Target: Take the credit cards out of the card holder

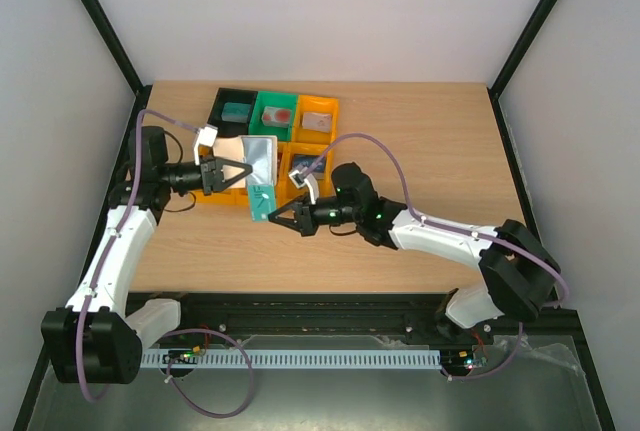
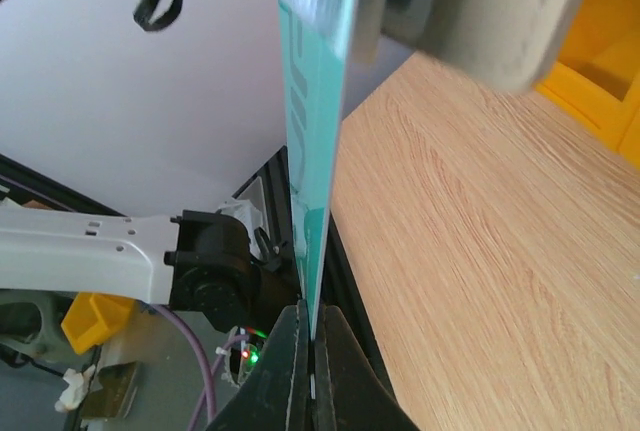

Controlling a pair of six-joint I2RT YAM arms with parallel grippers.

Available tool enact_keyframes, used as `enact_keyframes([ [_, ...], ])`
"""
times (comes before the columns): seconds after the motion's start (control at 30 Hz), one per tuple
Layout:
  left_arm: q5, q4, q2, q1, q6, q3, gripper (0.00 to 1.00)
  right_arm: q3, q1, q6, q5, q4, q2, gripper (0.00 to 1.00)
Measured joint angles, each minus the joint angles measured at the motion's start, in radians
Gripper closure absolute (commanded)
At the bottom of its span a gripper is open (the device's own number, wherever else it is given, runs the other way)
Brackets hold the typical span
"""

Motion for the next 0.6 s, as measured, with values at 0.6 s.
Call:
enact_keyframes([
  [0.6, -0.169, -0.028, -0.003, 0.024, 0.054, -0.008, 0.97, -0.073, -0.008, -0.109, 0.144, -0.324, -0.131, 0.98],
])
